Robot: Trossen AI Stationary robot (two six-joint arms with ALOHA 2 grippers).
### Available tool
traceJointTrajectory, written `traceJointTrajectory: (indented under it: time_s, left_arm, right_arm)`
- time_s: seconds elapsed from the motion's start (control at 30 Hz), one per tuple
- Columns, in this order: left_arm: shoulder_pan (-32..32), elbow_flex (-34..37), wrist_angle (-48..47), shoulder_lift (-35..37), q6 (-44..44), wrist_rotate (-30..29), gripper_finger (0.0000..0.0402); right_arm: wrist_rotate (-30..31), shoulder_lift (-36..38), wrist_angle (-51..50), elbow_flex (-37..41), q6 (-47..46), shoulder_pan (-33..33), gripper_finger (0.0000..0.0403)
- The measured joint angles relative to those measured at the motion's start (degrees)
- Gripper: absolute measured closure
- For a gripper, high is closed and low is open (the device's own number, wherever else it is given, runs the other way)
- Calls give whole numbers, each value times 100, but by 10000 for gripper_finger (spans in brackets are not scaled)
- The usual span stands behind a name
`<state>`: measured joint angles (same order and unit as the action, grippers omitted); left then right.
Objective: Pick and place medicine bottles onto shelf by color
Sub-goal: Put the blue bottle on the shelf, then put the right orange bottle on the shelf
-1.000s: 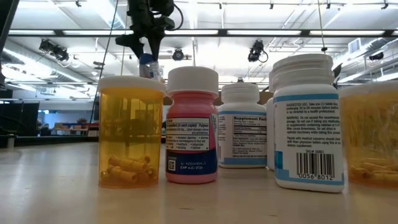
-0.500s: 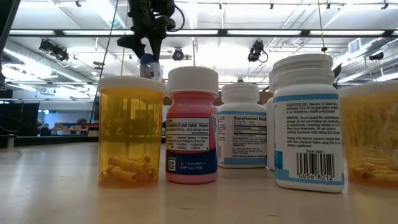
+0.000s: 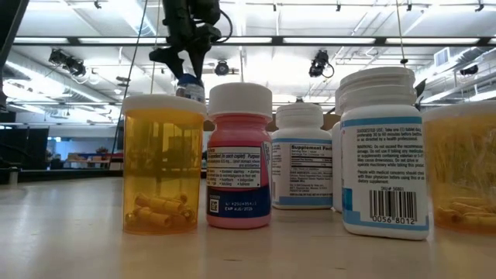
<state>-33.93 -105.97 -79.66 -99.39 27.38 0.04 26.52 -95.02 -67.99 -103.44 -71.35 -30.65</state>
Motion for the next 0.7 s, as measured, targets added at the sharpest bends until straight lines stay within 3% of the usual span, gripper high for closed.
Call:
traceJointTrajectory:
  time_s: [0.33,0.7]
  left_arm:
    - [2,-100,-47,43,7,-3,143]
    - [224,-2048,-562,57,-2,-6,139]
  right_arm:
    - [0,0,1,0,0,0,164]
    - [35,0,1,0,52,-37,164]
